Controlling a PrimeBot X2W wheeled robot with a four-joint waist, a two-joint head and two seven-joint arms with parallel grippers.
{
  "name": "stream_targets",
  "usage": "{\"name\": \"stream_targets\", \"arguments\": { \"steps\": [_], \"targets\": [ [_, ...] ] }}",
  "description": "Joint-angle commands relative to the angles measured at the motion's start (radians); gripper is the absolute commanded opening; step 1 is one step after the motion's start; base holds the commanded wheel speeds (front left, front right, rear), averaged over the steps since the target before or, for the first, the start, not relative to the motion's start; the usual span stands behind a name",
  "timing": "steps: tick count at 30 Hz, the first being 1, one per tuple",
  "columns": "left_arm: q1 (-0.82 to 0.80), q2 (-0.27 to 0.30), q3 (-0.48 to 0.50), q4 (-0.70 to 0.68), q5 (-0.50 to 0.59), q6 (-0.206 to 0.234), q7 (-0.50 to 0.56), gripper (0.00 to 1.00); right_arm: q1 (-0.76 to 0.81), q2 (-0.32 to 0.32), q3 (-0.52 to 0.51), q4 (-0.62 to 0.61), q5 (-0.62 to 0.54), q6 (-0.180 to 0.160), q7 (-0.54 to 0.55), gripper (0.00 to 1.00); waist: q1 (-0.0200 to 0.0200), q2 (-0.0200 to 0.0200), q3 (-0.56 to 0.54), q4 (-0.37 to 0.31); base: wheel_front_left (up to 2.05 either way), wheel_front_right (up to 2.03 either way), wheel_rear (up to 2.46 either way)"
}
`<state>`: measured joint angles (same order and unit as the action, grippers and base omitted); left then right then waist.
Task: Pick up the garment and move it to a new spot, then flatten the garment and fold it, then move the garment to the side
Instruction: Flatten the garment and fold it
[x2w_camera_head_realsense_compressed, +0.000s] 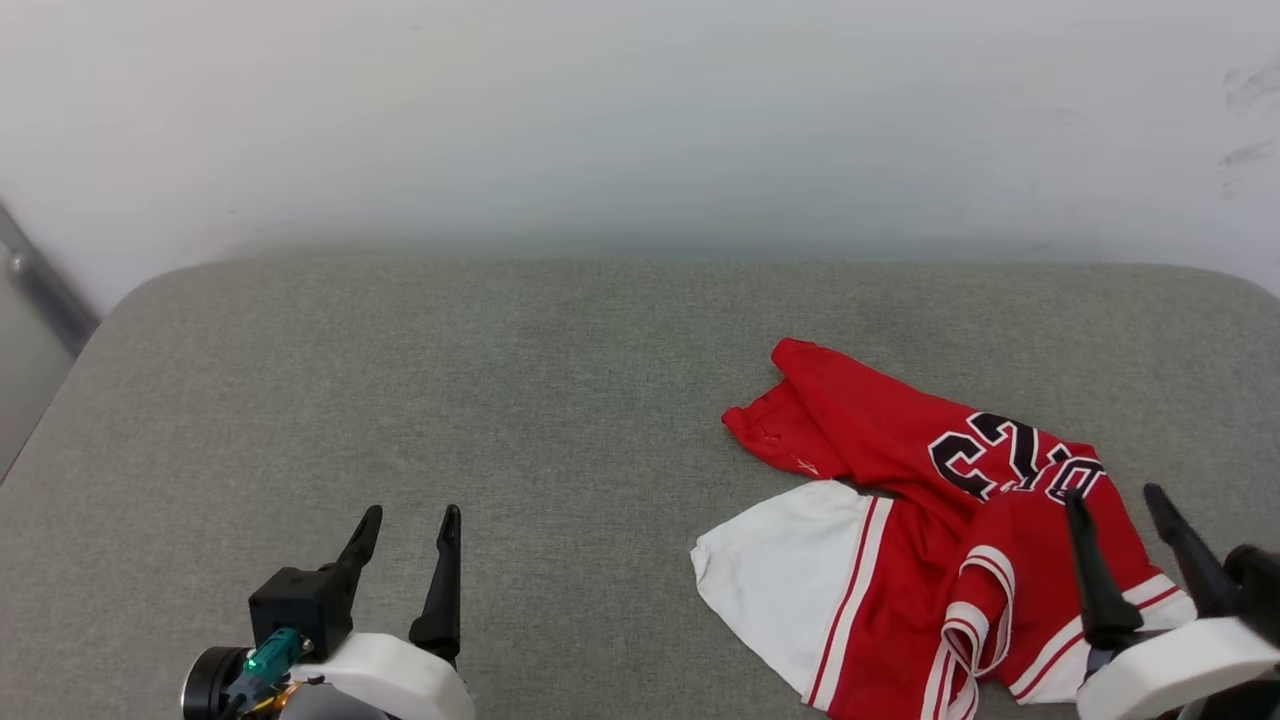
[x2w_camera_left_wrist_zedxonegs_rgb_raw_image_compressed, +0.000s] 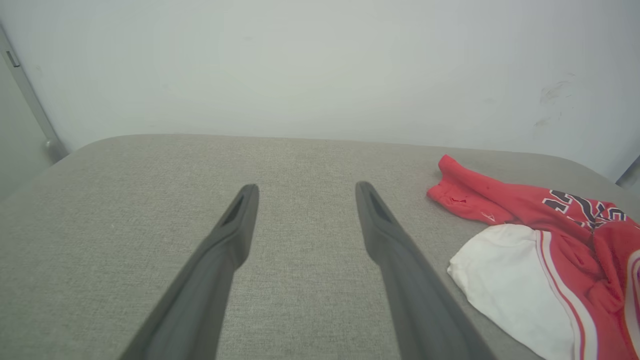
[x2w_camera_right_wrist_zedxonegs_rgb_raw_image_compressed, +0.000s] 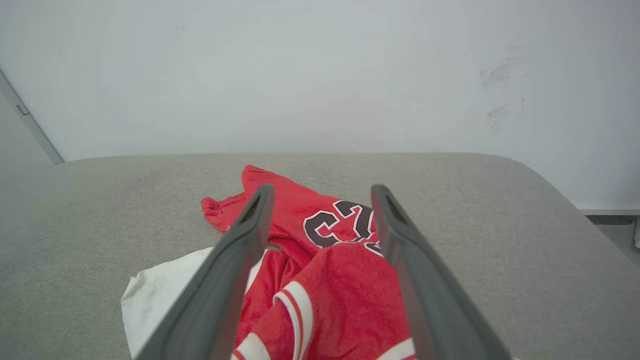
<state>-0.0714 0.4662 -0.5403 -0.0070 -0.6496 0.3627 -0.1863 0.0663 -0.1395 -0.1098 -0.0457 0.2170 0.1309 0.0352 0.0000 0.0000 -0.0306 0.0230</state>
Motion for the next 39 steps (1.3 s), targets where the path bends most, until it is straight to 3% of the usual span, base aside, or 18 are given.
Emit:
{"name": "stream_targets", "arguments": {
  "steps": [1,8,16,23,32,33,35,39],
  "targets": [
    [0.005,0.008,0.006,-0.006,0.002,0.006,0.0,1.0,0.025,0.011,0.012,-0.016,-0.001,0.0,-0.002,1.0,0.0,0.0,-0.007,-0.01,0.0,0.0,0.0],
    [-0.09,0.01,-0.025,-0.012,0.032,-0.017,0.046,1.0,0.071,0.047,0.053,-0.097,0.001,0.0,-0.004,1.0,0.0,0.0,0.009,-0.055,0.0,0.0,0.0],
    [-0.361,-0.073,-0.156,0.095,0.03,-0.166,0.249,1.0,0.032,0.056,0.056,-0.148,-0.012,0.0,0.015,1.0,0.0,0.0,0.08,-0.102,0.0,0.0,0.0],
    [-0.512,-0.148,-0.27,0.305,-0.017,-0.294,0.493,1.0,0.003,0.062,0.066,-0.155,-0.018,0.0,0.014,1.0,0.0,0.0,0.151,-0.134,0.0,0.0,0.0],
    [-0.573,-0.208,-0.4,0.563,-0.049,-0.378,0.793,1.0,-0.029,0.069,0.073,-0.129,-0.01,0.0,-0.003,1.0,0.0,0.0,0.21,-0.158,0.0,0.0,0.0],
    [-0.57,-0.215,-0.413,0.582,-0.05,-0.383,0.813,0.84,-0.029,0.07,0.072,-0.124,-0.008,0.0,-0.006,1.0,0.0,0.0,0.213,-0.16,0.0,0.0,0.0],
    [-0.571,-0.227,-0.43,0.613,-0.044,-0.391,0.827,0.0,-0.034,0.073,0.07,-0.12,-0.007,0.0,-0.011,1.0,0.0,0.0,0.215,-0.162,0.0,0.0,0.0],
    [-0.576,-0.242,-0.424,0.646,-0.037,-0.39,0.778,0.0,-0.03,0.075,0.06,-0.108,-0.011,0.0,-0.012,1.0,0.0,0.0,0.201,-0.16,0.0,0.0,0.0]
  ]
}}
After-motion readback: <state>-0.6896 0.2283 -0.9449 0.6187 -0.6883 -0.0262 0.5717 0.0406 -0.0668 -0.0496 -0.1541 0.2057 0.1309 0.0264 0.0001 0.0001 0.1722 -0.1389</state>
